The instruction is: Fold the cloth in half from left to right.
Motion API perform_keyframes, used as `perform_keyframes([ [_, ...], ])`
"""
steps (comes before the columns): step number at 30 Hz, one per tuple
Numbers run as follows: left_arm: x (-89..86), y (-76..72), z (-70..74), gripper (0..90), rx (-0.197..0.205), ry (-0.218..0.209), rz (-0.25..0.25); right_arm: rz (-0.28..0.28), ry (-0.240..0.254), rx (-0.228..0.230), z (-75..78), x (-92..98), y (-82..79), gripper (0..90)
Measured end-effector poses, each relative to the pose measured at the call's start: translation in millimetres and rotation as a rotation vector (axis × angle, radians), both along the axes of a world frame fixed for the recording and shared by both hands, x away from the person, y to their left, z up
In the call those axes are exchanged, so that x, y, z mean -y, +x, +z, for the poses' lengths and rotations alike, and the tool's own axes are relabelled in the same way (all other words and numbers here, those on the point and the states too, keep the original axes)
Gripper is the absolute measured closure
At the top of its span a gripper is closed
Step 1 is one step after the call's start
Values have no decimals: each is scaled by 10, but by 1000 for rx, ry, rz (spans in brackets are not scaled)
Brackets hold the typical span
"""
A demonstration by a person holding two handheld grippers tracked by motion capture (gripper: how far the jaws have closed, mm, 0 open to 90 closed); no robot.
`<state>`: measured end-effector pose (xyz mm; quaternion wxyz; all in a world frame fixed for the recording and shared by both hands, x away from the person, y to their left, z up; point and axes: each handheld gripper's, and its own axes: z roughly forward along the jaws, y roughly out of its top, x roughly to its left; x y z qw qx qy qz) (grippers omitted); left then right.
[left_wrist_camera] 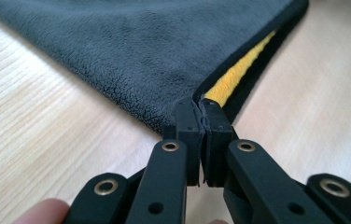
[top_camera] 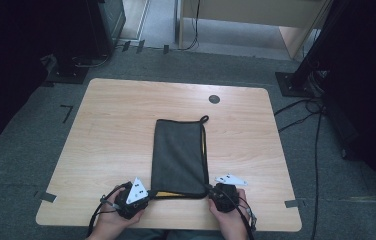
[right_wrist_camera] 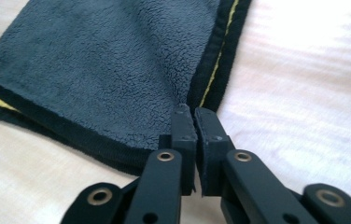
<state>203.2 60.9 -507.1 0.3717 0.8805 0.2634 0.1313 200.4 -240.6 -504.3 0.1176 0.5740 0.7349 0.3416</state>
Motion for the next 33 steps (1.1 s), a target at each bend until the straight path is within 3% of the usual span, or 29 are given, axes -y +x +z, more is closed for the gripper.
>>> perform_keyframes([
  [1,-44,-60,-16,883,8,37,-51,28,-15,-13,12,-25,-17,877],
  [2,-70,-89,-25,864,13,39,-82,39,-27,-15,19,-39,-31,870],
  [4,-140,-116,-7,698,3,5,-107,49,-42,-17,41,-50,-59,797],
  [6,-238,-74,42,523,-36,-96,-92,33,-24,15,77,-12,-51,732],
  [8,-298,1,85,479,-58,-175,-38,3,0,59,138,41,-10,693],
  [10,-289,87,89,449,-66,-206,32,-32,13,110,201,61,74,654],
  [12,-202,165,43,429,-82,-181,111,-28,-12,167,230,29,232,620],
  [14,-103,188,-20,412,-104,-138,123,-35,-19,199,220,-18,436,570],
  [16,-15,139,-66,388,-74,-46,118,-41,-5,215,175,-61,665,523],
  [18,-5,78,-63,386,-35,-22,117,-53,-29,213,74,-99,882,503],
  [20,-30,58,-75,384,-40,-23,124,-47,-39,149,-62,-142,1054,481],
  [21,-46,64,-84,384,-58,-37,131,-38,-64,148,-124,-159,1107,461],
  [23,-58,71,-87,382,-60,-42,126,-18,-114,197,-159,-157,1141,424],
  [26,-57,67,-90,382,-57,-42,126,-85,-151,197,-129,-40,1161,423],
  [28,-59,66,-91,382,-56,-44,126,-95,-121,179,-115,73,1196,411],
  [29,-61,66,-92,382,-56,-44,126,-123,-134,182,-107,111,1210,487],
  [30,-61,64,-93,382,-55,-45,126,-160,-197,191,-103,150,1224,476],
  [31,-61,64,-94,382,-55,-45,127,-184,-200,183,-92,199,1257,464],
  [33,-61,63,-96,382,-53,-47,126,-204,-111,185,-57,278,1335,454],
])
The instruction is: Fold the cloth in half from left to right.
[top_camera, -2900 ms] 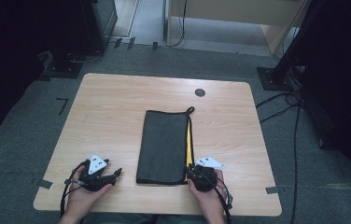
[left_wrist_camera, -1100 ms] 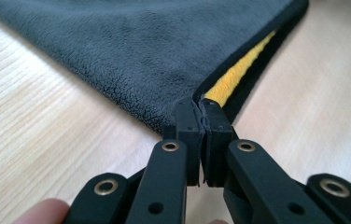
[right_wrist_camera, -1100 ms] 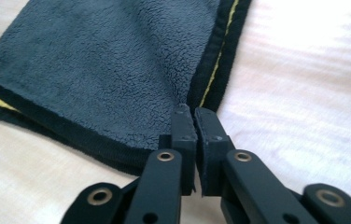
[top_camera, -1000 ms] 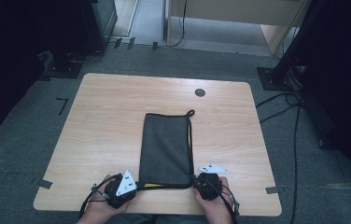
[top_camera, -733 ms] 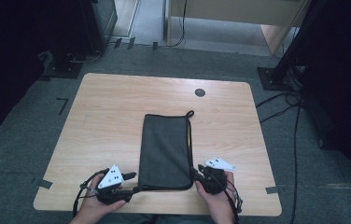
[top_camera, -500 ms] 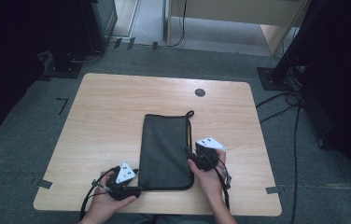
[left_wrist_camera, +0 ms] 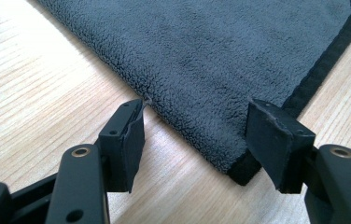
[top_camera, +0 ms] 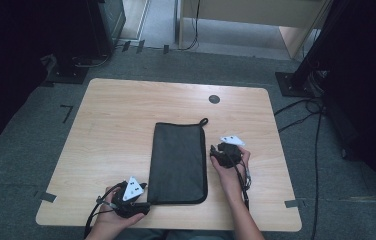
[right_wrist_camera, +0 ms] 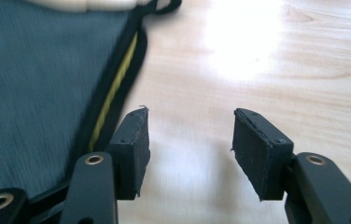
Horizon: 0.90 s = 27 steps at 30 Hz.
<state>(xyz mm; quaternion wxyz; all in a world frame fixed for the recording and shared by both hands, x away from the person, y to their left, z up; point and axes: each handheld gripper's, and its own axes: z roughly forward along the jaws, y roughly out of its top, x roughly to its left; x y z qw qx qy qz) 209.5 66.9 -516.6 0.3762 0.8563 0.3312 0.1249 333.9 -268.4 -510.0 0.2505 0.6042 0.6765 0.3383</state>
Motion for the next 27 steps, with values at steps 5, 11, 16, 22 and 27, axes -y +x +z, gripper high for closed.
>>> perform_keyframes([
  [5,0,0,-3,381,0,-2,-1,98,114,7,69,-157,338,470],
  [11,-3,0,-6,382,1,-7,-1,137,25,-40,19,-372,729,453],
  [16,-4,3,-7,382,1,-9,-3,107,14,-41,-71,-191,831,389],
  [22,-93,73,32,347,-64,-79,-7,147,61,-4,-38,-195,779,428],
  [27,-171,207,145,333,-57,-131,44,218,82,-48,-67,-233,780,431],
])
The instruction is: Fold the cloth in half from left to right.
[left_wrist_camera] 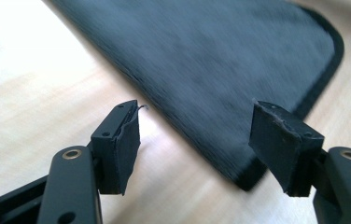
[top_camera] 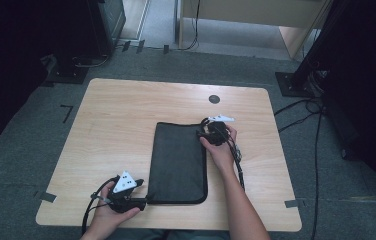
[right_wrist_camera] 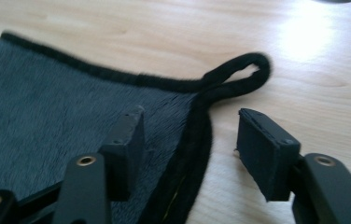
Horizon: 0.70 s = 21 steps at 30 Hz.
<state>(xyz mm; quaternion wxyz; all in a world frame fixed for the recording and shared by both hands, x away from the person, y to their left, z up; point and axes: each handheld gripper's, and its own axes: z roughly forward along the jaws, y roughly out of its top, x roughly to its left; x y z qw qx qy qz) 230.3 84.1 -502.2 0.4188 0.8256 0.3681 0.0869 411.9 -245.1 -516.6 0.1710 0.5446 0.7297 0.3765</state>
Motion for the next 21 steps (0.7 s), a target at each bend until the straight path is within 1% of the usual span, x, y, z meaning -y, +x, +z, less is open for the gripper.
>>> perform_keyframes([
  [1,-10,56,34,333,-2,-12,14,8,-12,8,-8,2,1,431],
  [3,-20,197,101,333,-3,-27,43,11,-18,8,-7,7,6,437],
  [7,59,567,157,335,15,-22,116,24,-44,32,-25,0,2,440],
  [8,87,674,159,336,19,-18,125,34,-59,45,-34,-5,-1,445],
  [9,117,783,162,336,17,-13,137,40,-59,53,-42,-8,-5,466],
  [10,131,895,169,338,16,-21,157,48,-56,59,-46,-7,-7,483],
  [12,138,1113,183,347,-12,-77,198,52,-55,59,-45,-6,-11,508],
  [13,151,1212,183,352,-13,-80,217,60,-57,64,-47,-8,-15,540],
  [14,151,1212,183,354,-13,-80,217,60,-57,64,-47,-8,-15,540],
  [15,184,1324,173,360,-5,-52,235,70,-52,64,-45,-18,-24,583],
  [16,219,1474,144,363,-1,-15,252,73,-50,64,-46,-18,-25,599],
  [17,231,1553,130,366,-13,-10,261,76,-43,63,-46,-17,-24,614],
  [20,272,1737,105,405,-21,-16,280,73,-27,57,-46,1,-18,648],
  [21,287,1790,98,411,-29,-15,281,76,-25,56,-46,9,-15,657],
])
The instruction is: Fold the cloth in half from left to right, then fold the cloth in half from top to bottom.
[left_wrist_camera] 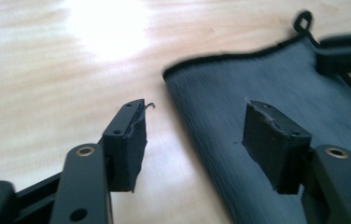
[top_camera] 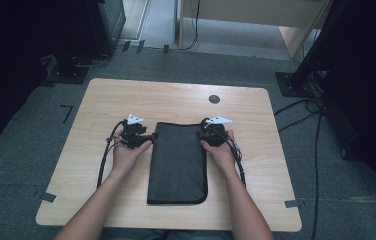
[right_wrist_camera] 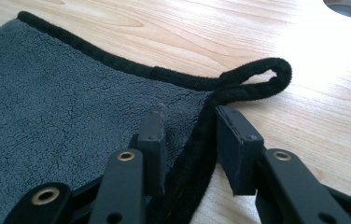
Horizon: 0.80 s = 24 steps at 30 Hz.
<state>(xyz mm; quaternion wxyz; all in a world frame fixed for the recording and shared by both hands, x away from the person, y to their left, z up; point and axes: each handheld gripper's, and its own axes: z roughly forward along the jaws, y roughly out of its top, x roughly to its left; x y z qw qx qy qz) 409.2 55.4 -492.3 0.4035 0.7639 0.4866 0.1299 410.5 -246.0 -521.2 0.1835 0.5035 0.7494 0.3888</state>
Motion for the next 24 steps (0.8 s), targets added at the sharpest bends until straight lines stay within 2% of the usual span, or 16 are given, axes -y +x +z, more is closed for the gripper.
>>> perform_keyframes([
  [4,75,166,-56,414,-49,6,-1,-4,14,-7,0,22,12,701],
  [8,177,237,-145,421,-77,34,-6,-3,16,-6,-2,23,15,742],
  [11,244,241,-174,427,-63,49,-21,-4,16,-8,-1,7,8,761],
  [13,272,250,-167,431,-71,48,-29,-5,19,-9,-1,6,7,761],
  [16,287,249,-169,434,-59,66,-26,-9,23,-12,-1,7,8,749],
  [19,288,249,-172,434,-50,79,-33,-6,7,-2,-1,4,8,711],
  [24,321,243,-178,463,-35,93,-28,-3,14,-5,-1,21,20,715],
])
